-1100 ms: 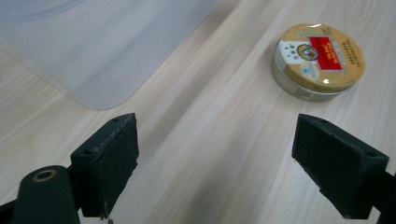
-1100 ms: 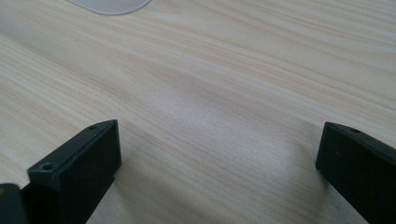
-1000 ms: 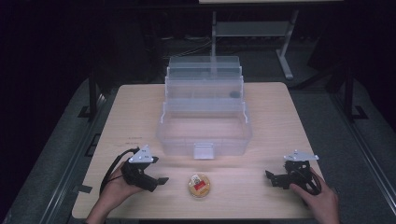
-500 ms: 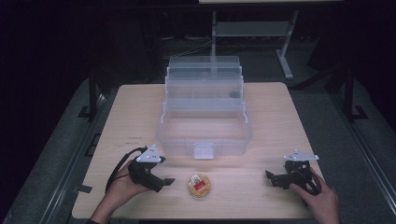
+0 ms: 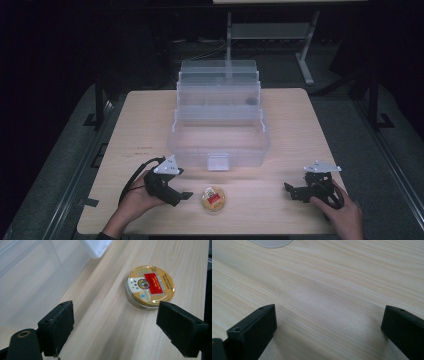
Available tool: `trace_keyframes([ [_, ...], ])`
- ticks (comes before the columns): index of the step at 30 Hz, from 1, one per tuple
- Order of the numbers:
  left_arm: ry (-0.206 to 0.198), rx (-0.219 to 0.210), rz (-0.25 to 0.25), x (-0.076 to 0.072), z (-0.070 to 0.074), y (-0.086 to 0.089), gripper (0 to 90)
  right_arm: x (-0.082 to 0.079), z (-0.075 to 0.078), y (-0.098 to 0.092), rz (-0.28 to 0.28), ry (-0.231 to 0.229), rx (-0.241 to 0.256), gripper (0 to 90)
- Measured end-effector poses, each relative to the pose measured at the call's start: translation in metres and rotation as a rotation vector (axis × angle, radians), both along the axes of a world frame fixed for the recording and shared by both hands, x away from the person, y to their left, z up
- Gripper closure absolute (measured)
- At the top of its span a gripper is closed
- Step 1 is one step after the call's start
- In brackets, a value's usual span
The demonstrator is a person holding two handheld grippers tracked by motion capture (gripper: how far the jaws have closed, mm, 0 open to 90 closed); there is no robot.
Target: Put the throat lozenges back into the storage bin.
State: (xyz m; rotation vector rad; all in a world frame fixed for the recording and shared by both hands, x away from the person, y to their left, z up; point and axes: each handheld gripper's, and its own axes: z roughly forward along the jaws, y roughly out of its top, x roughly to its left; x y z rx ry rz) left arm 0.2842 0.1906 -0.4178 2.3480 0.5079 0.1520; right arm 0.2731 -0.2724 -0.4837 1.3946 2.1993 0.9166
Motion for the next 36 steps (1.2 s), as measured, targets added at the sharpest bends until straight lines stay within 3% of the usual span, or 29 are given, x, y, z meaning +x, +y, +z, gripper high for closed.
trace_keyframes([
  [36, 0.003, 0.013, -0.090, 0.002, 0.005, -0.034, 13.9, 0.000, 0.000, 0.000, 0.000, 0.001, 0.000, 0.0],
])
